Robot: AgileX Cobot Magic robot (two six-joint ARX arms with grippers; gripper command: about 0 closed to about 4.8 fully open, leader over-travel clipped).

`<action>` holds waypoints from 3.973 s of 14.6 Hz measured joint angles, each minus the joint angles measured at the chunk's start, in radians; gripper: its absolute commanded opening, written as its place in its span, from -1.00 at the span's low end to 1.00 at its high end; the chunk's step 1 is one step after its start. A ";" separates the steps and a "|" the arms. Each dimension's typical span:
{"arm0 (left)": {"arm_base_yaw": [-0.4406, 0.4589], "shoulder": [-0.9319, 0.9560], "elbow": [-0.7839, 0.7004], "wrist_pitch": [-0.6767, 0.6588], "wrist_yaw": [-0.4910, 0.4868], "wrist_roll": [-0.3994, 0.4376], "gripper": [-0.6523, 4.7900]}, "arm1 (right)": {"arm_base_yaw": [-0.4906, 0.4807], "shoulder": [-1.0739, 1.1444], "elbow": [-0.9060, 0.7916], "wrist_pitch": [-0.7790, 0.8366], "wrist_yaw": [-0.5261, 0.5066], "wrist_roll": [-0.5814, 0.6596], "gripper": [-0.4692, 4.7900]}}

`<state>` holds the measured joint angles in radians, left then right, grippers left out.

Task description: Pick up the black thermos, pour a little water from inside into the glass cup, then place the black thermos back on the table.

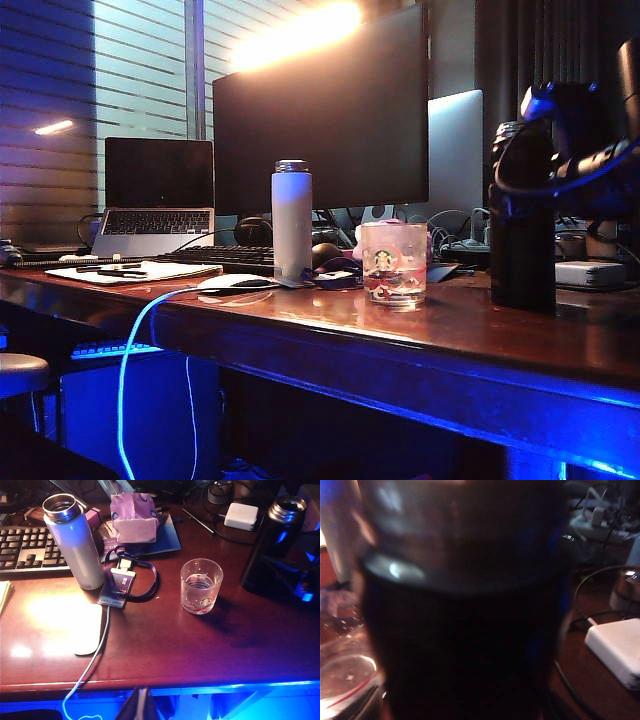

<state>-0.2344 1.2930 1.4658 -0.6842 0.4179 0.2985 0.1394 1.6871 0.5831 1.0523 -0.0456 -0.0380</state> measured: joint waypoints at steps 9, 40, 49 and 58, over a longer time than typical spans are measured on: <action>0.000 0.000 0.000 0.000 0.000 0.000 -0.77 | 0.000 -0.504 -0.306 -0.005 0.000 0.000 -0.82; 0.000 0.000 0.000 0.000 0.000 0.000 -0.77 | -0.112 -1.684 -0.573 -1.222 0.154 0.002 -0.82; 0.154 -0.211 -0.283 0.331 -0.193 -0.073 -0.77 | -0.112 -1.684 -0.573 -1.222 0.154 0.001 -0.82; 0.328 -1.045 -1.230 0.622 -0.268 -0.210 -0.77 | -0.112 -1.684 -0.573 -1.222 0.151 0.002 -0.82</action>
<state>0.0933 0.2481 0.2359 -0.0624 0.1497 0.0887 0.0277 0.0029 0.0101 -0.1699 0.1051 -0.0364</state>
